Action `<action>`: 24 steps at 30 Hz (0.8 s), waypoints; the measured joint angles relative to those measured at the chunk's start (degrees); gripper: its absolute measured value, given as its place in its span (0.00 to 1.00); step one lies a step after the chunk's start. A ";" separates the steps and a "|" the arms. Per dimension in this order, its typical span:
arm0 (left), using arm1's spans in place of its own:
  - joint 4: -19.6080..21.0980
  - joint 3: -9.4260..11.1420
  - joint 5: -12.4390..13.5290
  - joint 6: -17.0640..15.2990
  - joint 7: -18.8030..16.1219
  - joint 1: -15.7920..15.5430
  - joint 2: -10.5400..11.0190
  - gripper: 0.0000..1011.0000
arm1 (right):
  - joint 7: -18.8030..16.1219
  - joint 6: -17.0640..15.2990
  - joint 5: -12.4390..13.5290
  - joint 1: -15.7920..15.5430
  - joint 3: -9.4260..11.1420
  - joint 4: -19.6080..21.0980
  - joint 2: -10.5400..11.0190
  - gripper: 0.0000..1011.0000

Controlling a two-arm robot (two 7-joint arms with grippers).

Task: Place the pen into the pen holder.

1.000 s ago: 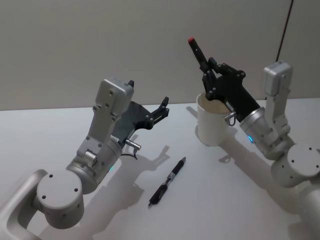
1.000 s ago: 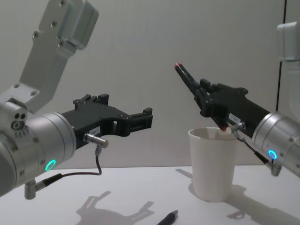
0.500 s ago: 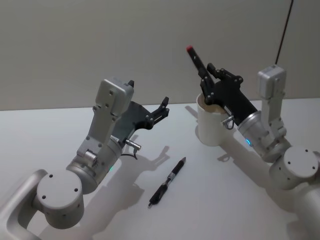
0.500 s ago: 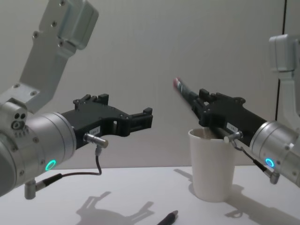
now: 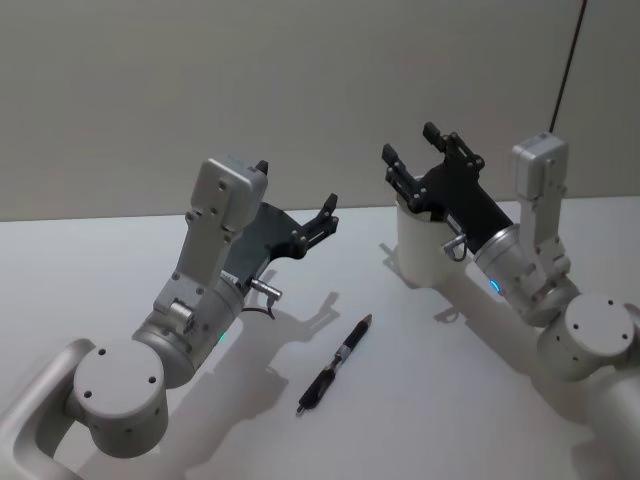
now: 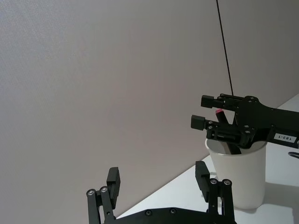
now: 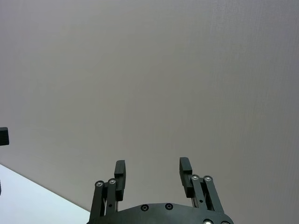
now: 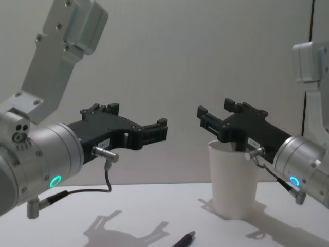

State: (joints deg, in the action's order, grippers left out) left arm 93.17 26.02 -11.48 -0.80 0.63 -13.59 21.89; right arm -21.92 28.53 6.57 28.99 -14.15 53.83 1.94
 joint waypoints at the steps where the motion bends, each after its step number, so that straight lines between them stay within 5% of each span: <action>1: 0.00 0.00 0.00 0.00 0.00 0.00 0.00 0.99 | 0.01 0.00 -0.02 0.02 -0.01 -0.04 -0.01 0.68; 13: 0.00 0.00 0.00 0.00 0.00 0.00 0.00 0.99 | -0.01 -0.16 0.12 -0.03 0.03 0.13 0.04 0.99; 24: 0.00 0.00 0.00 0.00 -0.01 0.00 0.00 0.99 | -0.34 -3.31 2.75 -3.55 0.86 7.25 1.55 0.99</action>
State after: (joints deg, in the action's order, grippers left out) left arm 93.17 26.02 -11.48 -0.80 0.62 -13.59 21.90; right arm -22.26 25.22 9.32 25.44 -13.29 61.08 3.48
